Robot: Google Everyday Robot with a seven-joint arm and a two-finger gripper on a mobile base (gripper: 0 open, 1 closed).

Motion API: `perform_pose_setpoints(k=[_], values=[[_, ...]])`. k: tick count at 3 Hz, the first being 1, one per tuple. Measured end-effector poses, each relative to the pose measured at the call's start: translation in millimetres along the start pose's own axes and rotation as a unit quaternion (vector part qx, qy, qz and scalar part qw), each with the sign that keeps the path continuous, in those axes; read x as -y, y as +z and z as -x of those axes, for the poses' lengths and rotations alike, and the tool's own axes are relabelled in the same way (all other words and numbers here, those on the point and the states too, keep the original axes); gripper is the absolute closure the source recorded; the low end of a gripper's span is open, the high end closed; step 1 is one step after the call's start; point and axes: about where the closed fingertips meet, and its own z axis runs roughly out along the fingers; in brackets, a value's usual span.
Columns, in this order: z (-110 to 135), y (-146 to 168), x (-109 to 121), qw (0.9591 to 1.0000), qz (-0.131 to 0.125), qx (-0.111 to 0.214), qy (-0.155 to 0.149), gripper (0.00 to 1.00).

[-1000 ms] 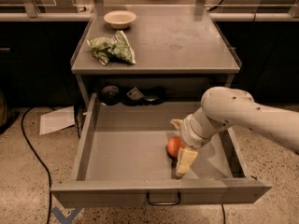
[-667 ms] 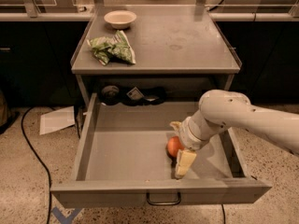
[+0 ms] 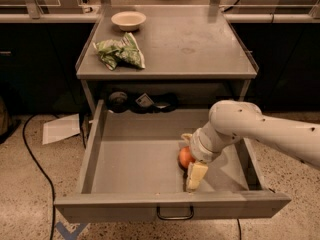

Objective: Pick orange from top drawer and place on counter

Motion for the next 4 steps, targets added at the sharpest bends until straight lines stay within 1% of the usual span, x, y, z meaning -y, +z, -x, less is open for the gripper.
perform_pose_setpoints(k=[1, 3, 4], values=[[0, 5, 0, 0.9999, 0.008, 0.009, 0.003, 0.19], [0, 5, 0, 0.9999, 0.008, 0.009, 0.003, 0.65], [16, -7, -1, 0.9999, 0.003, 0.015, -0.006, 0.88]])
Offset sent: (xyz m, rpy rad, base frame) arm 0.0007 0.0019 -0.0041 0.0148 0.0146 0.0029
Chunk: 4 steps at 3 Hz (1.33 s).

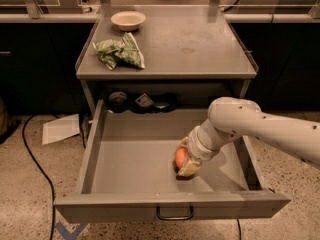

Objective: Pick orange from top drawer and place on counter

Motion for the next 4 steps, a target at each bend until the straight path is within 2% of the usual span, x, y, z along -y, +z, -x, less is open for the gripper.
perform_pose_setpoints(k=[1, 2, 3, 4], values=[[38, -36, 0, 0.9995, -0.011, -0.012, -0.026, 1.00], [77, -86, 8, 0.9964, -0.039, -0.052, -0.054, 1.00], [114, -136, 22, 0.9916, -0.064, -0.075, -0.084, 1.00], [134, -184, 58, 0.9870, -0.099, -0.065, -0.109, 1.00]])
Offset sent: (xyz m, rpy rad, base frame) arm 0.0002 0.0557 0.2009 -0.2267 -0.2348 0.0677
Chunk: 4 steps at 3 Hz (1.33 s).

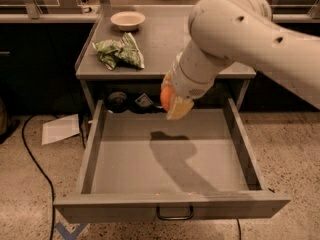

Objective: Pick orange from top drawer and place on counter

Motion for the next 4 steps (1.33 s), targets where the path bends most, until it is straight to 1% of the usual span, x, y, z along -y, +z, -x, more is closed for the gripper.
perform_pose_setpoints(k=[1, 2, 3, 4], values=[[-13, -28, 59, 0.9982, -0.053, 0.024, -0.015, 1.00], [-40, -31, 119, 0.9947, -0.093, 0.041, -0.008, 1.00], [-41, -49, 139, 0.9918, -0.119, 0.047, -0.005, 1.00], [-40, -47, 139, 0.9920, -0.117, 0.048, -0.007, 1.00]])
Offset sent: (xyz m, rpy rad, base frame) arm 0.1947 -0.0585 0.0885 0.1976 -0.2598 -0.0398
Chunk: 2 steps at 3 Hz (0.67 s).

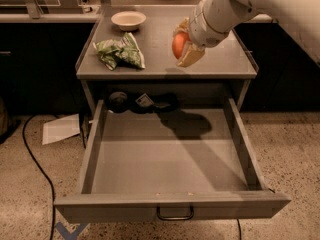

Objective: Pick orange from top drawer and place on counter

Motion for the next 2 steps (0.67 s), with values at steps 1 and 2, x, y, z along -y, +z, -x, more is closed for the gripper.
perform_pose_setpoints(k=[1, 2], values=[[-11, 19, 10, 0.9998, 0.019, 0.005, -0.010, 1.00], [-37, 58, 30, 0.9989, 0.041, 0.009, -0.018, 1.00]])
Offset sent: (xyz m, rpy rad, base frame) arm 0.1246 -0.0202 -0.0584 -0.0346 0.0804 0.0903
